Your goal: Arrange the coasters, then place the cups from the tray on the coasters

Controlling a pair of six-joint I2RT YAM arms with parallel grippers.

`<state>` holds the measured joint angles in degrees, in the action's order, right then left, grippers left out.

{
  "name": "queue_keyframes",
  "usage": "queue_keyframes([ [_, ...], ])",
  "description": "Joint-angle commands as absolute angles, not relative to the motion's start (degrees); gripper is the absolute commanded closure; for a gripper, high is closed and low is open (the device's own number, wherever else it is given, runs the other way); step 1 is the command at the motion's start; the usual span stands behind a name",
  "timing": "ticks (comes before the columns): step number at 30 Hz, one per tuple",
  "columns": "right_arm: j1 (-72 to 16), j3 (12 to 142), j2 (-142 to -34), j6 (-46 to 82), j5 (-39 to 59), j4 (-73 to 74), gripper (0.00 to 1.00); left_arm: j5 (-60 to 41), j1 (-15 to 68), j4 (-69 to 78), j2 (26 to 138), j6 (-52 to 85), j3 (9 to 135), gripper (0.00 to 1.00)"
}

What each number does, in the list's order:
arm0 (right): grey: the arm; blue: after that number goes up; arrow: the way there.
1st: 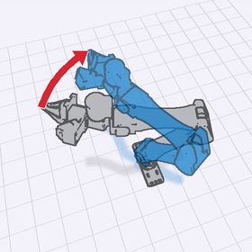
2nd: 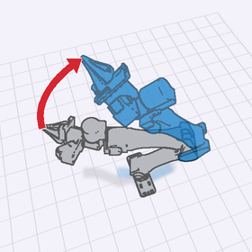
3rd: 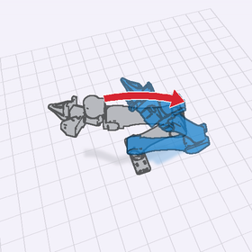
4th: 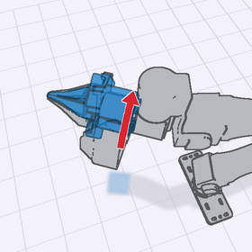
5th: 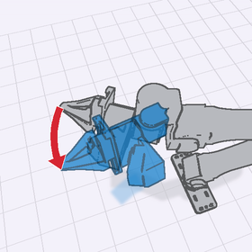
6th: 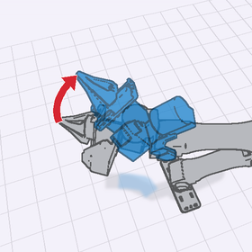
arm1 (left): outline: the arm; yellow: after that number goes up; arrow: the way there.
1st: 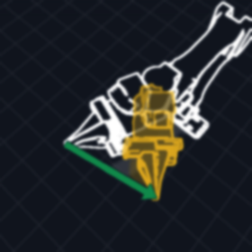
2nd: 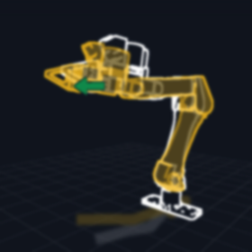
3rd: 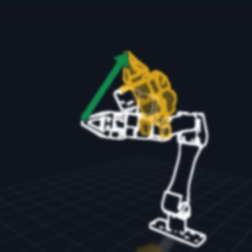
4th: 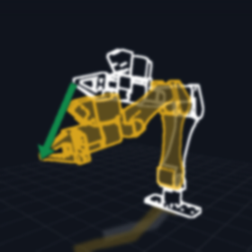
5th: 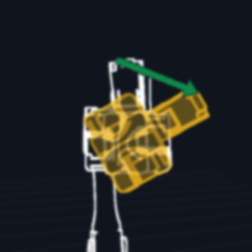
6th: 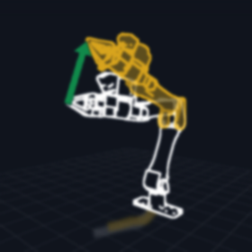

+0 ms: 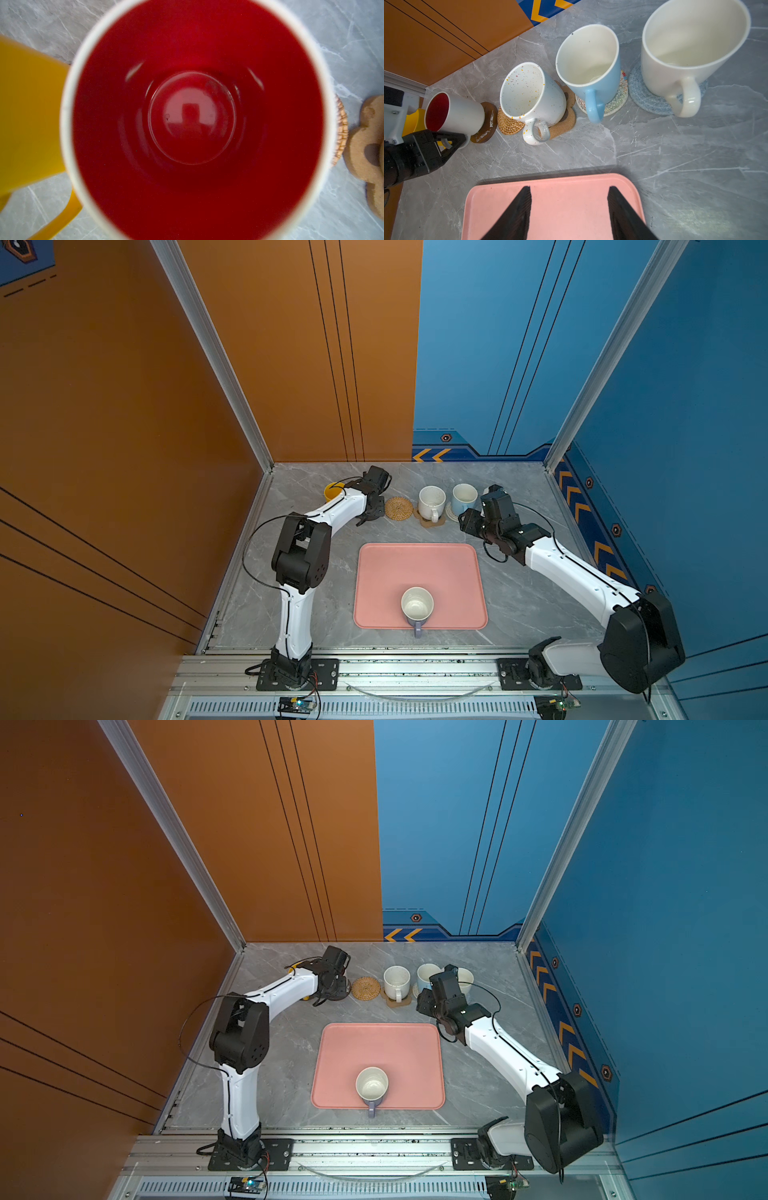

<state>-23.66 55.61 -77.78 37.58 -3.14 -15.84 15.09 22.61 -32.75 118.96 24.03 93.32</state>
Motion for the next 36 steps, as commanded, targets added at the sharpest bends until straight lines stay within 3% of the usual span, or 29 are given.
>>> queue_keyframes([
  [1, -23.3, 54.8, -77.2, 38.5, -2.9, -15.7, 0.42, 15.5, 22.0, -31.2, 119.2, 25.2, 95.4, 1.0],
  [36, -23.2, 54.9, -77.3, 38.4, -2.4, -15.5, 0.42, 12.9, 21.8, -31.7, 120.4, 26.7, 93.2, 1.0],
])
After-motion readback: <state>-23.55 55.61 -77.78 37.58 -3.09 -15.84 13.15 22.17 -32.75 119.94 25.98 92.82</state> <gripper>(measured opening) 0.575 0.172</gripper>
